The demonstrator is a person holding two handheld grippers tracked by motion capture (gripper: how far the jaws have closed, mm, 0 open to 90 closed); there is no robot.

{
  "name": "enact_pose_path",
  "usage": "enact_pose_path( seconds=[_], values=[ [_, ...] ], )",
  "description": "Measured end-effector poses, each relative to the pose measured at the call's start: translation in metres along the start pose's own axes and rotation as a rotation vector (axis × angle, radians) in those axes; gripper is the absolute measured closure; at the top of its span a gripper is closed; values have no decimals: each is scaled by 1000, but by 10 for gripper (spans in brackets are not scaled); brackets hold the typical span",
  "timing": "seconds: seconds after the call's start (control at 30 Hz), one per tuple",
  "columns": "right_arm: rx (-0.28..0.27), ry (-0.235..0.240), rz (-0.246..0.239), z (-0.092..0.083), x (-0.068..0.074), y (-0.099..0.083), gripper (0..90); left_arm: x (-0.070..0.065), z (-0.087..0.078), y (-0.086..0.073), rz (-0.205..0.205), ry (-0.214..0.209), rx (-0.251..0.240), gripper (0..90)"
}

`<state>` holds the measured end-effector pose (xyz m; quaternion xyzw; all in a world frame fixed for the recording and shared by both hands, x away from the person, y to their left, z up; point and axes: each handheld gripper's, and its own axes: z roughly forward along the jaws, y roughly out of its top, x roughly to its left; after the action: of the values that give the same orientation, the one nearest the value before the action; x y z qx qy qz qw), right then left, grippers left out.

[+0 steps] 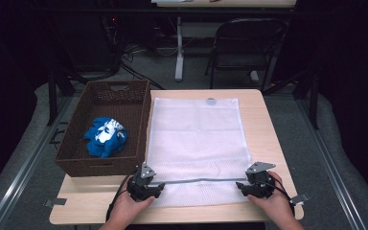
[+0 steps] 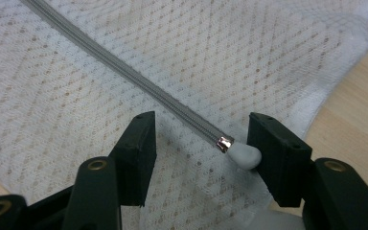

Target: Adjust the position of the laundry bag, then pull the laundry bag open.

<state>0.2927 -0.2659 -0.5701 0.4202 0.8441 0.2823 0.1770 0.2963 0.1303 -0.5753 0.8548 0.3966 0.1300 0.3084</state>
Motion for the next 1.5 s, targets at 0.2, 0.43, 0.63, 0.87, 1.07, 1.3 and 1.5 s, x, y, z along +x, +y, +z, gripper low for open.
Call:
enact_pose_path(
  seconds=[0.2,0.43,0.63,0.87,1.07,1.3,1.5],
  values=[
    [1,-6,13,-3,3,-3,432,-1,-1,-2,0,-10,-9,427],
    [-8,-5,21,-6,5,-7,431,0,-2,-4,-3,-27,-15,427],
    [-18,-2,35,-6,5,-10,432,1,-2,-3,-7,-38,-19,428],
    [-26,-10,37,-7,6,-9,438,0,-4,-1,-17,-41,-19,460],
    [-95,-15,56,-21,4,-7,440,-3,-19,5,-9,-36,-81,472],
    [-146,-29,78,-36,1,-6,450,-5,-27,11,-10,-43,-103,489],
    [-165,-43,99,-42,-3,-4,460,-12,-34,21,11,-61,-126,494]
  ],
)
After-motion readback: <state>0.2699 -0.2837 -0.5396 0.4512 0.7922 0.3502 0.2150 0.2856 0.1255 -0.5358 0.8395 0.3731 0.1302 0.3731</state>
